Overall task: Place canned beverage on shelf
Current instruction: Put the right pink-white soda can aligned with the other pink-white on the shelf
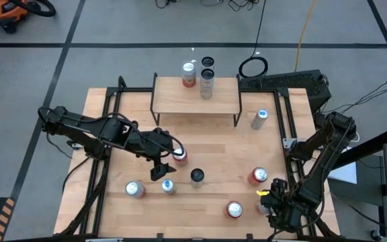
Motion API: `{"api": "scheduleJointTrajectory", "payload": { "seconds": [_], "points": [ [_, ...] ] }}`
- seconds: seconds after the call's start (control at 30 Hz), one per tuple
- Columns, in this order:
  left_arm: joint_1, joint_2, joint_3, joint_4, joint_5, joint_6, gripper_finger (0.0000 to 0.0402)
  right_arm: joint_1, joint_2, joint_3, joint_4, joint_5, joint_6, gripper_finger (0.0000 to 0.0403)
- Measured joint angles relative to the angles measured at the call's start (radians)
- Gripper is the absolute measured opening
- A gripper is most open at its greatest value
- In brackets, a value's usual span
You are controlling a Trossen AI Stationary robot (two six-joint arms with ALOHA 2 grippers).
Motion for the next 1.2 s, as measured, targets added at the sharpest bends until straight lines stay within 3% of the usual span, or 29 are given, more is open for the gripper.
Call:
{"api": "scheduleJointTrajectory", "payload": {
  "seconds": [0.13, 0.5, 0.8, 1.2],
  "points": [
    [0.0, 0.0, 0.0, 0.0, -0.012, 0.0, 0.0395, 0.0, 0.0, 0.0, -0.001, 0.002, -0.001, 0.0384],
    [0.0, 0.0, 0.0, 0.0, -0.015, -0.001, 0.0395, 0.0, 0.0, 0.001, -0.002, 0.002, -0.006, 0.0282],
    [0.0, 0.0, 0.0, 0.0, -0.021, -0.002, 0.0395, -0.001, -0.002, 0.001, 0.051, -0.003, 0.032, 0.0282],
    [0.001, 0.0, 0.0, 0.001, -0.06, 0.004, 0.0395, -0.014, -0.098, 0.0, 0.107, -0.046, 0.233, 0.028]
  ]
}}
